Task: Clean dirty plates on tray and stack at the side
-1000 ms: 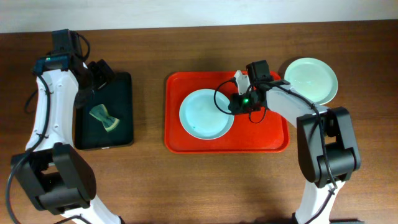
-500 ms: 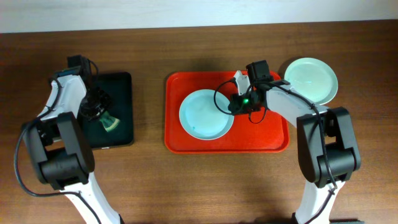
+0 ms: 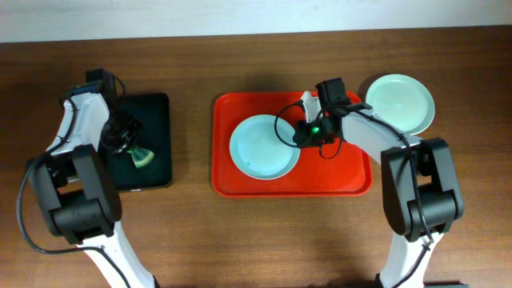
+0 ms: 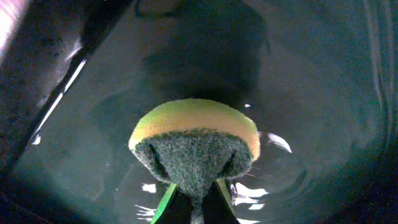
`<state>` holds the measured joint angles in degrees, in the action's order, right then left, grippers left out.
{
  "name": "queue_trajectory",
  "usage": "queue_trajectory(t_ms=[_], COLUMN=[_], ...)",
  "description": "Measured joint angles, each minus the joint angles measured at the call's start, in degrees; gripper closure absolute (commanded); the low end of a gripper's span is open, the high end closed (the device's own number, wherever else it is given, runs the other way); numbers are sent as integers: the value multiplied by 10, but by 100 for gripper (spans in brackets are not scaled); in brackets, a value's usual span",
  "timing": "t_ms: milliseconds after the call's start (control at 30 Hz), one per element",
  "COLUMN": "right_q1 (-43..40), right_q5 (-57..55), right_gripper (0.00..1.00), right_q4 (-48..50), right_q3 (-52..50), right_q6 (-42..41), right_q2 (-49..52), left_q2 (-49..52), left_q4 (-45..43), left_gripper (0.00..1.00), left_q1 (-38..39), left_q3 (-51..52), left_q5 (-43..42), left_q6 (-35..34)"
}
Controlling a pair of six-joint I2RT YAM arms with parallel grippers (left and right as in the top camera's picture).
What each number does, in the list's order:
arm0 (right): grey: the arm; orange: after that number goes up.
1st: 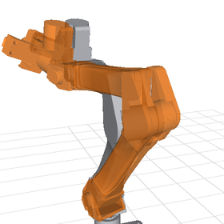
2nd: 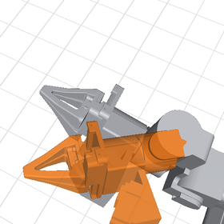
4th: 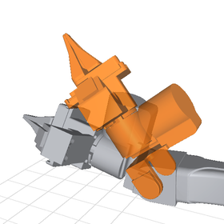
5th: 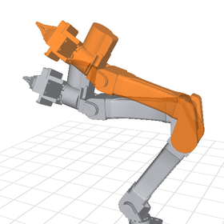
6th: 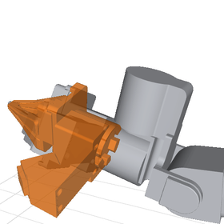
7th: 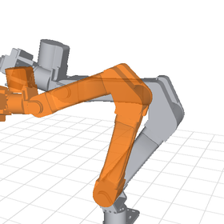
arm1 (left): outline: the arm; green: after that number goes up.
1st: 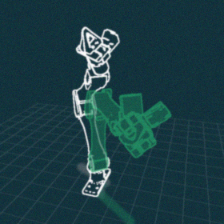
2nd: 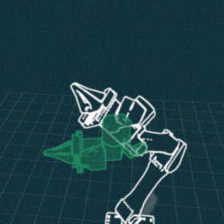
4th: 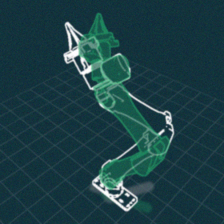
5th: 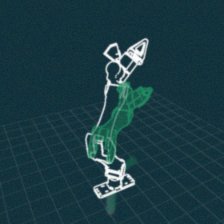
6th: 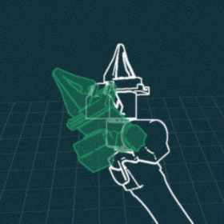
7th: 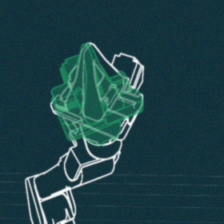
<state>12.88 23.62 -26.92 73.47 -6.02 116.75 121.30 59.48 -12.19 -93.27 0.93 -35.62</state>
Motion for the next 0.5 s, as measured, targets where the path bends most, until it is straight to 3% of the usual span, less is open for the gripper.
queue_trajectory(t_ms=[267,400,500], right_q1=[53,65,67], right_q5=[-52,-71,-73], right_gripper=[96,96,96], right_q4=[34,41,43], right_q3=[-3,-3,-3], right_q6=[-41,-59,-82], right_q2=[-1,-1,-1], left_q2=[-120,-121,-121], left_q4=[17,3,-61], left_gripper=[100,100,100], left_q1=[42,140,211], left_q3=[-22,5,43], left_q5=[-102,-140,-146], left_q6=[64,76,78])
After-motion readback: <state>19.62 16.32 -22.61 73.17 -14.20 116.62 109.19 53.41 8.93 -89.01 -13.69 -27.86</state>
